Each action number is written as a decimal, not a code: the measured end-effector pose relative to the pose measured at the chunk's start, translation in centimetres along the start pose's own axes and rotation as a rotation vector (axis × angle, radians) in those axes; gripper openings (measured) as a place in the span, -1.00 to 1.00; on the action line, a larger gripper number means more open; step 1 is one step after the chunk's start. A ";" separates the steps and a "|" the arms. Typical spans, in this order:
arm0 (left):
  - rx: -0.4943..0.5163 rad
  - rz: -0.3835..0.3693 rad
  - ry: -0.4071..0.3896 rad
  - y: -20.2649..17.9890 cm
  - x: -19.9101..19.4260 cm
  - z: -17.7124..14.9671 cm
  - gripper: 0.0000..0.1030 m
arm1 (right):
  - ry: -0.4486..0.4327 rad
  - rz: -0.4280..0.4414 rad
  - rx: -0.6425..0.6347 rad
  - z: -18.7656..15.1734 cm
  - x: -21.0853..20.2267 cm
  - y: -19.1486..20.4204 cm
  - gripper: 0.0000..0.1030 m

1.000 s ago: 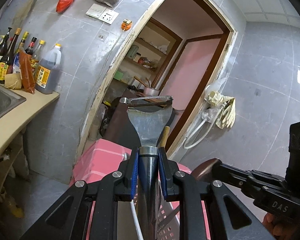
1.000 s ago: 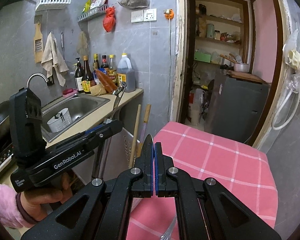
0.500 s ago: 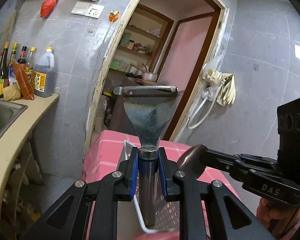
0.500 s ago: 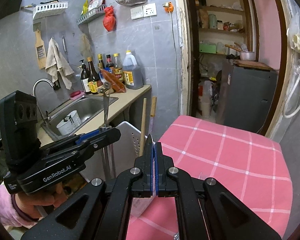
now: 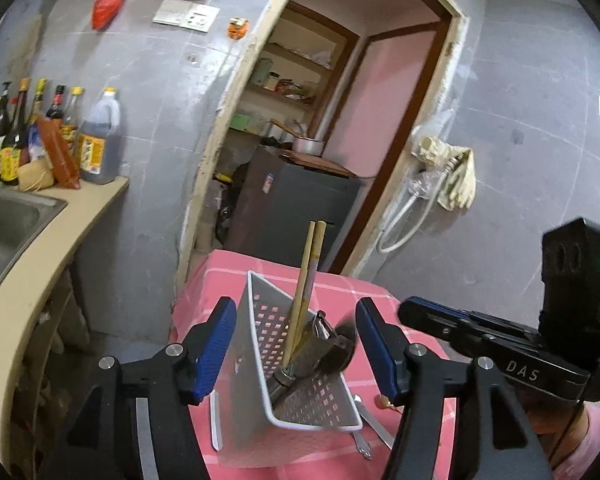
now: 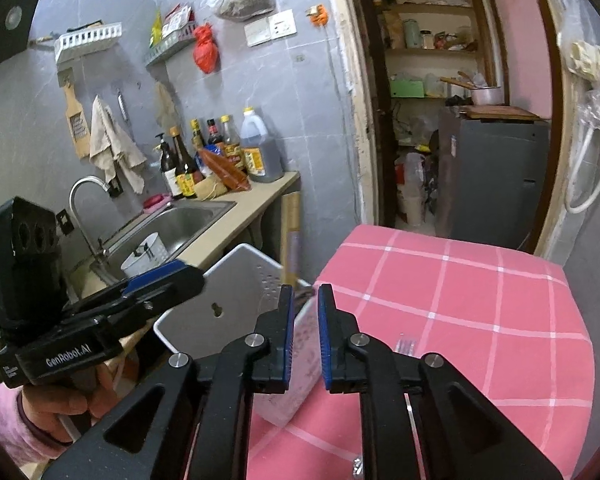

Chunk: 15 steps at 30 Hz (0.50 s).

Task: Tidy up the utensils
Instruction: 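Lower the peeler into the white basket and open the left tool, then move the left tool back over the remaining spoons and fork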

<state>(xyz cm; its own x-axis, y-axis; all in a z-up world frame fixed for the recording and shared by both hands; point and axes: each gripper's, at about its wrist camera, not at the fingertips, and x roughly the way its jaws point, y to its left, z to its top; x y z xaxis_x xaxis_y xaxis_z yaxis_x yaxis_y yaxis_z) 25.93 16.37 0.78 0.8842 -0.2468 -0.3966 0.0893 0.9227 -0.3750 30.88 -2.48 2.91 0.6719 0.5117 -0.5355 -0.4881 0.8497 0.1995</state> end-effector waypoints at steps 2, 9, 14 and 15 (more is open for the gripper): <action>-0.009 0.023 -0.018 -0.2 -0.6 0.1 0.30 | -0.024 -0.016 0.017 -0.1 -0.9 -0.6 -0.59; 0.018 0.118 -0.072 -2.5 -2.2 0.2 0.86 | -0.163 -0.101 0.052 -0.9 -5.9 -2.9 0.24; 0.050 0.203 -0.139 -5.2 -3.4 -0.4 0.99 | -0.258 -0.164 0.078 -1.8 -9.7 -5.7 0.84; 0.062 0.217 -0.148 -5.8 -3.5 -0.6 0.99 | -0.268 -0.175 0.078 -1.9 -10.3 -6.1 0.88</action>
<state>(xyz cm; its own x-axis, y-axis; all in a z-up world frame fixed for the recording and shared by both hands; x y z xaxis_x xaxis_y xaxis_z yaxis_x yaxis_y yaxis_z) 22.02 11.71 3.83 0.9428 0.0007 -0.3332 -0.0857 0.9669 -0.2405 25.90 -13.15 5.64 0.8699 0.3631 -0.3339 -0.3147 0.9297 0.1911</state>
